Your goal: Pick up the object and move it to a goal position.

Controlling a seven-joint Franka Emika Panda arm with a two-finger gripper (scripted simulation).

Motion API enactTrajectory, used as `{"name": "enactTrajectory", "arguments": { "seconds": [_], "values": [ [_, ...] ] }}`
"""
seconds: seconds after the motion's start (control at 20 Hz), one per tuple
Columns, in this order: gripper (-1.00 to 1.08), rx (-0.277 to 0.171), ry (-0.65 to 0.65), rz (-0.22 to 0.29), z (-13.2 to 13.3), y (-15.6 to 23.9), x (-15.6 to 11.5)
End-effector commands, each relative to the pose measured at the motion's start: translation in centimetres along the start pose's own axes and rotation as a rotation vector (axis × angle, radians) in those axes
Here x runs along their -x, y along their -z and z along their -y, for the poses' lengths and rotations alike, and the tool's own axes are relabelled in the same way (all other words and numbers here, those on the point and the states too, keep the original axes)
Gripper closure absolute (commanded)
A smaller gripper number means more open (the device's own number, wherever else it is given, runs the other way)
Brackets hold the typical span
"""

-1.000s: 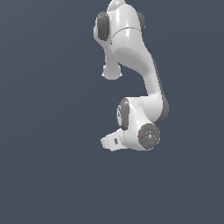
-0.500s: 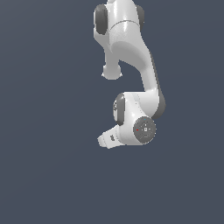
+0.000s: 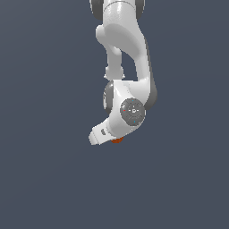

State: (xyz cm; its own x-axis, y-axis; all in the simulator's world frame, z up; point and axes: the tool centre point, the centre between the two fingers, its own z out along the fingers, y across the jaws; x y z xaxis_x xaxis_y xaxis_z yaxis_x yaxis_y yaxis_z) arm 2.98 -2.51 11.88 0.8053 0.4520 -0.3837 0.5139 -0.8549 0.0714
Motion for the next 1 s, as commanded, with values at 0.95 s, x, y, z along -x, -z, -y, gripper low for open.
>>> {"name": "enactTrajectory", "arguments": {
  "seconds": [0.95],
  "values": [
    [1.08,0.174,0.289,-0.277,-13.2,5.3,9.8]
  ]
}}
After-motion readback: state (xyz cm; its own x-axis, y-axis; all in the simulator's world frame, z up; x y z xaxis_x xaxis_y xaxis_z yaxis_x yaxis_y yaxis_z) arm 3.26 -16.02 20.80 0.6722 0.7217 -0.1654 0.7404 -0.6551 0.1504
